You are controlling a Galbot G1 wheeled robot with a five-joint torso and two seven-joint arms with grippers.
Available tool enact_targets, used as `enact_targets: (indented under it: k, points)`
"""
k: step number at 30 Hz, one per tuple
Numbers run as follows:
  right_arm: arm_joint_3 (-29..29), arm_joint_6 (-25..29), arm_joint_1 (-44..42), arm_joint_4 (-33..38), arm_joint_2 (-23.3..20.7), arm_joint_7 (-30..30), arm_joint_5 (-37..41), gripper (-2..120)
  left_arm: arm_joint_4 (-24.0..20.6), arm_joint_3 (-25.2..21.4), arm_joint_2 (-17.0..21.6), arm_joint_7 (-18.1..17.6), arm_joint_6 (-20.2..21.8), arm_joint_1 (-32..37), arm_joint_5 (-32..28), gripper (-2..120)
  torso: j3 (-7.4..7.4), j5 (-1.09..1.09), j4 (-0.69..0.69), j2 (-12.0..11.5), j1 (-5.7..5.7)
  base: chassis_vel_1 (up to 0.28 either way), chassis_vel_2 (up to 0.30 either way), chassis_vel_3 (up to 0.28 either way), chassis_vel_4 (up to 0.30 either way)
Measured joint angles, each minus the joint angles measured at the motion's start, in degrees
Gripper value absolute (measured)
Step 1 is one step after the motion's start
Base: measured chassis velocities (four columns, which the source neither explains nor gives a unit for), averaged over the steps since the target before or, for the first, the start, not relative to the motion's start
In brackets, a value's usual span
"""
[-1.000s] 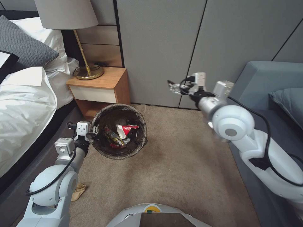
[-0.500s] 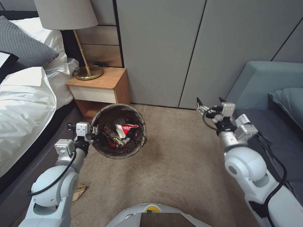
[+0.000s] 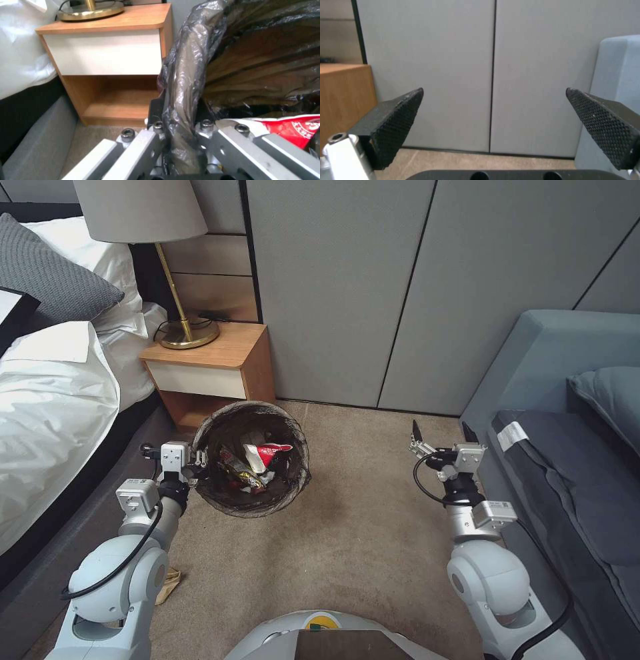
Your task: Pick up the trash bin, then pick up the garbage from the floor and place it into the trash bin.
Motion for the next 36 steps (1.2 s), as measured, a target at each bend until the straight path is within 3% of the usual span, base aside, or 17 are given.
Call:
enact_targets:
  k: [9,13,36]
  points:
    - [-0.46,1.94,-0.45,-1.24,1.54,-0.32,-2.71,100,-0.09,0.24,-0.91,0.01,-0.61,0.8,0.22,0,0.0,0.0,0.0,0.0,0.0,0.0,0.0,0.0,0.0]
    - [-1.65,1.36,0.46,-2.42,1.88,-0.34,-3.01,100,-0.14,0.13,-0.97,-1.46,0.16,0.72,0.01,0,0.0,0.01,0.01,0.0,0.0,0.0,0.0,0.0,0.0]
    - [-1.95,0.32,2.06,-4.08,1.31,-0.48,-2.95,100,-0.09,-0.33,-0.54,-1.72,1.83,-0.28,-0.82,0,0.0,0.01,0.0,0.0,0.0,0.0,0.0,0.0,0.0]
